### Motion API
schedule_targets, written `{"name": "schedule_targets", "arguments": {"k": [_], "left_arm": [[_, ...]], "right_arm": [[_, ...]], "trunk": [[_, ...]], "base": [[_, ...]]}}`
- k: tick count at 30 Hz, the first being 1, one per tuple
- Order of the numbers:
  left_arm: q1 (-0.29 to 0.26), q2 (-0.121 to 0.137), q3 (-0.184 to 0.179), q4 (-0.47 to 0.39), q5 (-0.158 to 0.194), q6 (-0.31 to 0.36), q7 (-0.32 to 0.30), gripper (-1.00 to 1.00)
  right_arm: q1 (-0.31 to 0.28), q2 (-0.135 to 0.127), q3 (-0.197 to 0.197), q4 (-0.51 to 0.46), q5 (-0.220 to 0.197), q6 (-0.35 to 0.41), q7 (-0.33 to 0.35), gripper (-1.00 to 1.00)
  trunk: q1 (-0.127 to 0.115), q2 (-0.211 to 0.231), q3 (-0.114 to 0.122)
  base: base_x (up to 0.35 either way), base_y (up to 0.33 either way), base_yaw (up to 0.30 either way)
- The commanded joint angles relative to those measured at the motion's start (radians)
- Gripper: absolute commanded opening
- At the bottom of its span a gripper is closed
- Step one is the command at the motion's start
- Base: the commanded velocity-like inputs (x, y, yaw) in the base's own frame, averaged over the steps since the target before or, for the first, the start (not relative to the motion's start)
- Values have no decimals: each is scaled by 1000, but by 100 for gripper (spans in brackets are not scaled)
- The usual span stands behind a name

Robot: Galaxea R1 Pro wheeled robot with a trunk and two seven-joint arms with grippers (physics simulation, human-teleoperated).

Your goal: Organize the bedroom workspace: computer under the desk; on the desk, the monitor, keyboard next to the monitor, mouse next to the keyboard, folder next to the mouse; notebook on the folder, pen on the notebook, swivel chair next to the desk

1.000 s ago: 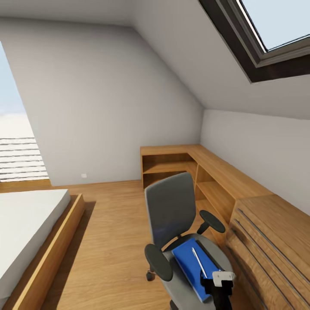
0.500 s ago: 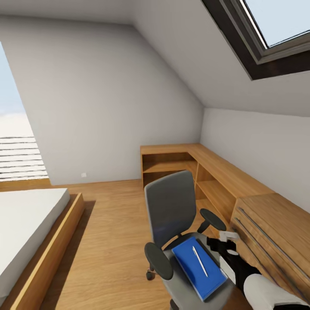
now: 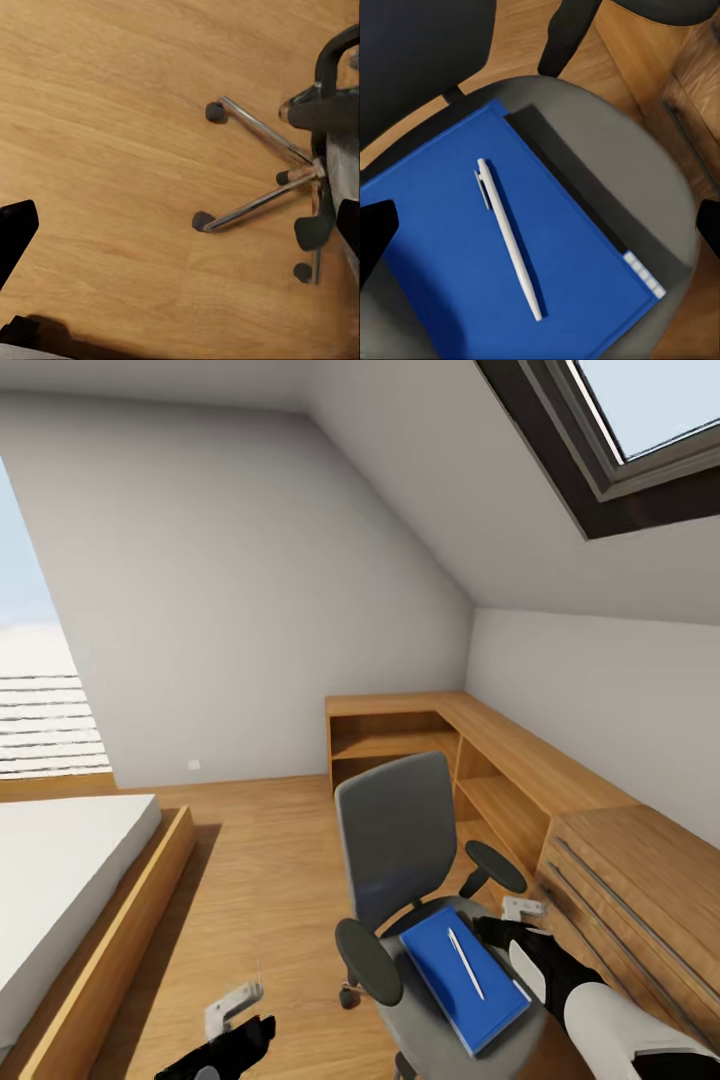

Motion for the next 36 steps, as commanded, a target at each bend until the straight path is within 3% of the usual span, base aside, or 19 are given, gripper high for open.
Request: {"name": "schedule_targets", "arguments": {"k": [1, 7, 12, 18, 25, 31, 36], "left_arm": [[-11, -2, 14, -69, 41, 52, 38, 100], [-35, -10, 35, -169, 82, 119, 136, 100], [-38, -10, 35, -160, 84, 126, 156, 100], [-40, -10, 26, -158, 84, 113, 177, 100], [-40, -28, 2, -153, 81, 103, 215, 100], [-40, -37, 33, -186, 79, 110, 181, 100], [-40, -36, 35, -202, 79, 111, 176, 100]], "right_arm": [[0, -1, 9, -3, -9, 11, -3, 100], [0, 4, 13, 0, -5, 13, 1, 100], [1, 10, 14, 3, -4, 11, 2, 100], [3, 8, 12, 8, 2, 4, 15, 100], [3, 19, 16, 7, 5, -35, 54, 100], [4, 27, 21, 8, 6, -66, 23, 100], [4, 27, 21, 8, 6, -90, 17, 100]], "trunk": [[4, -8, -5], [27, -50, -23], [46, -85, -39], [50, -92, -42], [77, -141, -64], [100, -183, -83], [119, -218, -99]], "base": [[0, 0, 0], [0, 0, 0], [0, 0, 0], [0, 0, 0], [0, 0, 0], [0, 0, 0], [0, 0, 0]]}}
